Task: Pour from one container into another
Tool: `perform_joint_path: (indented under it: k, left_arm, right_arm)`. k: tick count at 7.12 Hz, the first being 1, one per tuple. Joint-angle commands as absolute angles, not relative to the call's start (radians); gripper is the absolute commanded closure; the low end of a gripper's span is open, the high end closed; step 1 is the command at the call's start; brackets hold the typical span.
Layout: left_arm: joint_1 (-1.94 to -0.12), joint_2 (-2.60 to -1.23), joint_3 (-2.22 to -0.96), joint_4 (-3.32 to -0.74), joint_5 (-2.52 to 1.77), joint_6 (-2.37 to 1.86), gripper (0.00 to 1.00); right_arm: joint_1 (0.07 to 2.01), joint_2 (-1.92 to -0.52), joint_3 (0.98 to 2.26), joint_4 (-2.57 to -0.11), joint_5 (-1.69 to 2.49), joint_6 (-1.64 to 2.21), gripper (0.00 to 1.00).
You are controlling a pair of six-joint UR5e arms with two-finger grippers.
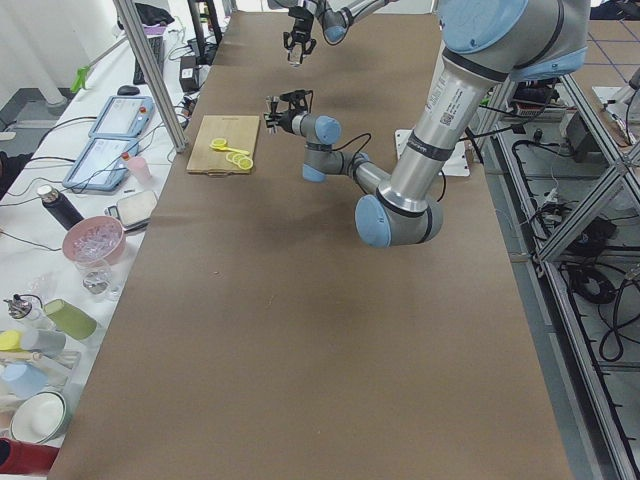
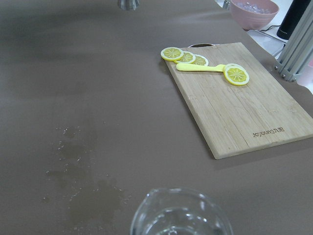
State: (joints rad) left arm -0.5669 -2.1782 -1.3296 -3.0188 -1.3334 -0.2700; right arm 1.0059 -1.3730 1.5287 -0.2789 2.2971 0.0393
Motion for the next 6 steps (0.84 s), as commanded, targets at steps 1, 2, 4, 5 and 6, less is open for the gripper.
perform_joint_path:
  k: [1,2,4,5,6]
  left_arm:
    - [-0.571,-2.145,-1.331,-3.025,-1.336,-0.268,1.0]
    - [-0.574,-2.135,-1.336,-3.031,-1.335,-0.268,1.0]
    - [-0.589,-2.093,-1.338,-3.034,-1.339,-0.27,1.0]
    - [-0.589,-2.062,-1.357,-3.059,-1.339,-0.271,1.0]
    - [-0.589,-2.036,-1.356,-3.085,-1.335,-0.27,1.0]
  right_arm:
    - [0.988,-1.379,1.462,-0.18,2.257,0.083,1.0]
    - [0.967,-1.379,1.425,-0.116,2.237,0.116,1.0]
    - [0.904,-1.385,1.352,0.006,2.177,0.159,1.0]
    - [0.885,-1.388,1.33,0.037,2.16,0.166,1.0]
    - [0.861,-1.388,1.301,0.082,2.136,0.195,1.0]
